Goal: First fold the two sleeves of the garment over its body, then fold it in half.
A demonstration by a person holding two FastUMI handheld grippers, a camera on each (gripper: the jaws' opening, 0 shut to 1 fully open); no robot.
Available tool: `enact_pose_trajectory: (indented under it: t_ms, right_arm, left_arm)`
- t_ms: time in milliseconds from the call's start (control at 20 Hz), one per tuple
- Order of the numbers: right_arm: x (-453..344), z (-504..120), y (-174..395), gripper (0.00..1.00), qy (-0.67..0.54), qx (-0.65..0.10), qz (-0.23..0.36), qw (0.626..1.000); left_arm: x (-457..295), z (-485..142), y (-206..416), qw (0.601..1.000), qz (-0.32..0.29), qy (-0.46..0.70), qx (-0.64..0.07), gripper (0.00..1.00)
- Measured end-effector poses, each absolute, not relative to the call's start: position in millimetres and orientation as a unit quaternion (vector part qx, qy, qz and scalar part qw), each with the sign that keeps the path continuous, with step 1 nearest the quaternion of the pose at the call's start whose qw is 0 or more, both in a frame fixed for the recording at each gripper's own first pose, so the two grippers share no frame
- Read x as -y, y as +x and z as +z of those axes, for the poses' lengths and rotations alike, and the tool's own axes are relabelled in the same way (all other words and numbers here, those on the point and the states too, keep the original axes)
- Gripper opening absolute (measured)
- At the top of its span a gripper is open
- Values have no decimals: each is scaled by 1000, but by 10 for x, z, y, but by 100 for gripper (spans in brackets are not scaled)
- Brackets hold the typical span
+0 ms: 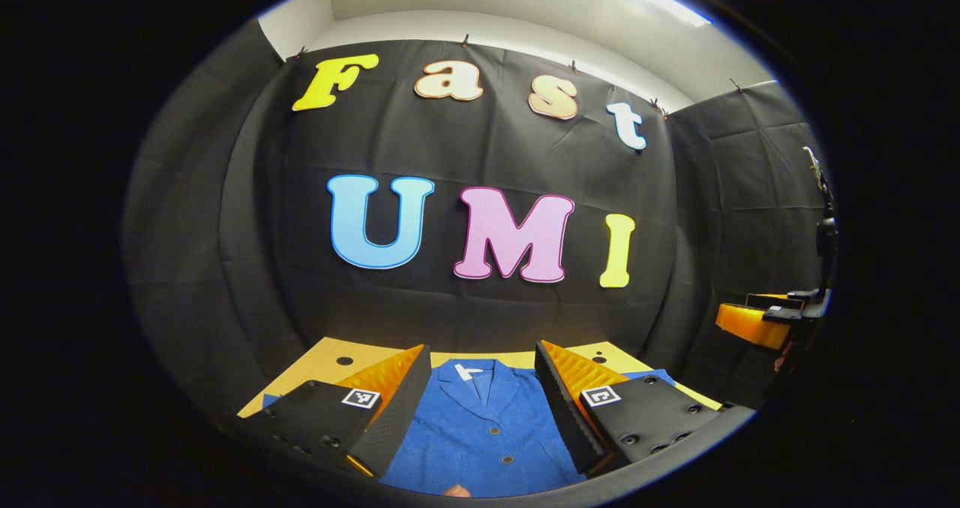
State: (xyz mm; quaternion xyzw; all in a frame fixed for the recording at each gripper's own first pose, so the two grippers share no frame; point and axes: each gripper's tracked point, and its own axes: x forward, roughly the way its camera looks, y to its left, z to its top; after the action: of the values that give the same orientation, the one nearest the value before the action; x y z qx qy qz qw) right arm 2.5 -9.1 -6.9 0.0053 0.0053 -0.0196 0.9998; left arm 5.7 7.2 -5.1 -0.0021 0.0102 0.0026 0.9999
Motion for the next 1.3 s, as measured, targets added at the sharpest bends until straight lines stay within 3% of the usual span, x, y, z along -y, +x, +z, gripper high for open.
enact_pose_trajectory:
  t_ms: [50, 100, 900, 950, 1100, 1150, 1200, 1250, 1300]
  right_arm:
    - [97, -77, 22, 94, 5, -6, -20, 1000]
    - [103, -74, 13, 99, 5, -6, -20, 1000]
    - [282, -79, -31, 99, 21, -10, -32, 999]
    - [326, -72, -24, 94, 22, -9, -36, 999]
    - [455, -68, -42, 94, 26, -8, -50, 998]
    - [490, -79, -36, 99, 27, -9, -53, 998]
    - [525, -91, -39, 94, 28, -11, -57, 998]
    - [553, -98, -42, 99, 28, -11, -59, 998]
    - [570, -100, -46, 94, 28, -12, -61, 998]
  left_arm:
    - [-86, -57, 47, 1000, 5, -1, -12, 80]
    - [-92, -66, 33, 1000, 6, -1, -12, 80]
    - [-233, -106, -182, 999, 29, -4, -17, 80]
    - [-232, -103, -187, 999, 29, -5, -18, 80]
    - [-192, -108, -204, 999, 26, -6, -17, 80]
    - [-192, -85, -204, 1000, 26, -4, -15, 80]
    - [-188, -78, -201, 1000, 26, -2, -12, 80]
    - [-184, -58, -199, 1000, 26, 0, -10, 80]
    - [-181, -56, -196, 1000, 25, 0, -9, 80]
